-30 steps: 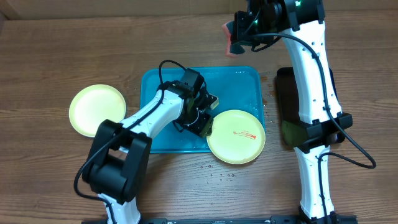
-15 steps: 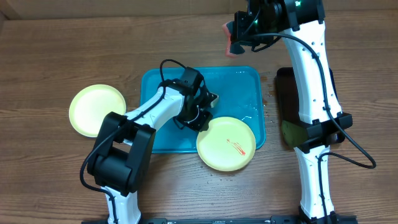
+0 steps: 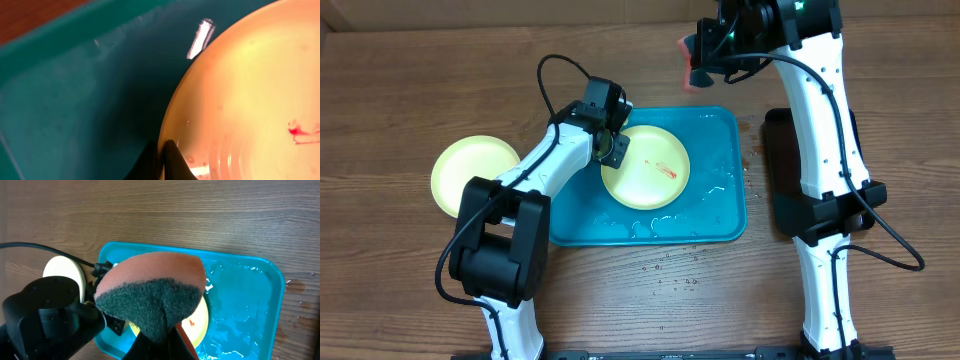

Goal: Clean dirty plates on tray and stack at the side
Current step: 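Move left gripper to the second yellow plate and grasp its rim, then drag the second yellow plate toward tray center with left gripper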

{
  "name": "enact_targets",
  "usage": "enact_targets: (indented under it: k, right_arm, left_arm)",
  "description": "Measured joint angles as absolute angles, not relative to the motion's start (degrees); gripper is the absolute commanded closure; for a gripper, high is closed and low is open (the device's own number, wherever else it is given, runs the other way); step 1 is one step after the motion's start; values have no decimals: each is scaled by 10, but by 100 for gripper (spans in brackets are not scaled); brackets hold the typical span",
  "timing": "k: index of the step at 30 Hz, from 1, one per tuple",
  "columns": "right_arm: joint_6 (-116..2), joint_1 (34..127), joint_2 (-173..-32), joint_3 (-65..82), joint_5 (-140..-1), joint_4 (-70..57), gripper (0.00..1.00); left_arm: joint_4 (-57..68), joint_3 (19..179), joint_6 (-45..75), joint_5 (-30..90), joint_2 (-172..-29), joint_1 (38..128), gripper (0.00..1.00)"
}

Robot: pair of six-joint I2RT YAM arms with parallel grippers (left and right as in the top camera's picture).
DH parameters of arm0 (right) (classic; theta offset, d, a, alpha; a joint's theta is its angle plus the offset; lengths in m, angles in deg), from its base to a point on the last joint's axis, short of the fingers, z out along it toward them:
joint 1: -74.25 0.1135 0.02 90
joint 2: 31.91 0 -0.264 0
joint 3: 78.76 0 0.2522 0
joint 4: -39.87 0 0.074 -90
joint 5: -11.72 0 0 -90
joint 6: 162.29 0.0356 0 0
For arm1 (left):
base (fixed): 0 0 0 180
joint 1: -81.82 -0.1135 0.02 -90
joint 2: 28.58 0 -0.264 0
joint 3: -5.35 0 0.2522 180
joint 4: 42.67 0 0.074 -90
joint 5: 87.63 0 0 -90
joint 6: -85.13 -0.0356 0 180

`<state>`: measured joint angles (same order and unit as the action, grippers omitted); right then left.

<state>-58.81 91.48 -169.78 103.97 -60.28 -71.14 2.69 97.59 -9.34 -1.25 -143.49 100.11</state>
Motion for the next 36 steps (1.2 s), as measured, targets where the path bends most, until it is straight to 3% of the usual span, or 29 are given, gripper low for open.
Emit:
enact_targets:
  k: [2,4,6,9,16,22,26,36]
  right_arm:
    - [-588,915,-1698,1034,-603,-711,96]
    - [-588,915,-1698,1029,-603,-711,96]
    - [-588,915,-1698,1024,-605,-711,96]
    - [-588,915,-1698,1022,-610,-711,96]
    - [-588,915,-1698,1022,-612,-710,96]
    - [-588,915,-1698,1022,-613,-710,96]
    - [-588,915,-1698,1022,-613,-710,96]
    - [-588,915,-1698,1022,-614,-711,96]
  left_arm:
    - [14,976,-95,-31,-1435,1002,64]
    - [14,976,-86,-45,-1436,1002,57]
    - [37,981,-66,-53,-1438,1002,63]
    - [102,991,-24,-42,-1440,1002,64]
    - [213,999,92,49,-1441,1002,60]
    - [222,999,156,87,-1441,1002,61]
    - [213,999,179,96,-1441,1002,71]
    - [186,991,207,103,-1441,1002,72]
